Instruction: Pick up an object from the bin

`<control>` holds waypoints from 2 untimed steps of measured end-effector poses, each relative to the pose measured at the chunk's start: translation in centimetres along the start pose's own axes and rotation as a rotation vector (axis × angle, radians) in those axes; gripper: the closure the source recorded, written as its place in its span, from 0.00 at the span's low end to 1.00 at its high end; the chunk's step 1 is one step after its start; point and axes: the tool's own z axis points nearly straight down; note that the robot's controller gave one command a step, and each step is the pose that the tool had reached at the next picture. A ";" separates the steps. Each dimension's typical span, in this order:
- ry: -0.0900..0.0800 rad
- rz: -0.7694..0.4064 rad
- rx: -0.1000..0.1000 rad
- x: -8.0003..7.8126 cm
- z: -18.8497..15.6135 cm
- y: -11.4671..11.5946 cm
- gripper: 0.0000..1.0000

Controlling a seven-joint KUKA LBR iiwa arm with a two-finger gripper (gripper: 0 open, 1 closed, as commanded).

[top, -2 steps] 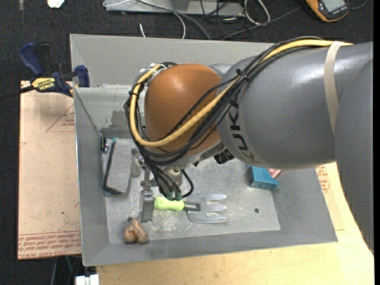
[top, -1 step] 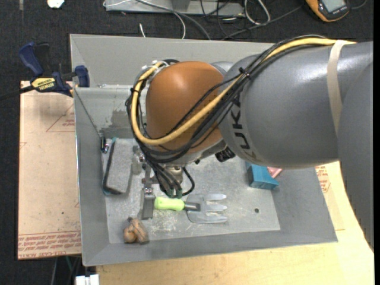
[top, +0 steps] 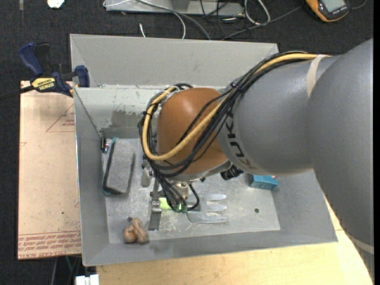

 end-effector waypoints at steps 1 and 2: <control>0.005 0.056 0.002 0.1 2.9 -1.2 0.00; 0.002 -0.054 0.001 -0.6 8.4 -2.9 0.00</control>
Offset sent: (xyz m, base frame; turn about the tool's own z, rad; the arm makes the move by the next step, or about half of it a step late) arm 0.0046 -0.0333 -0.0932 -0.0606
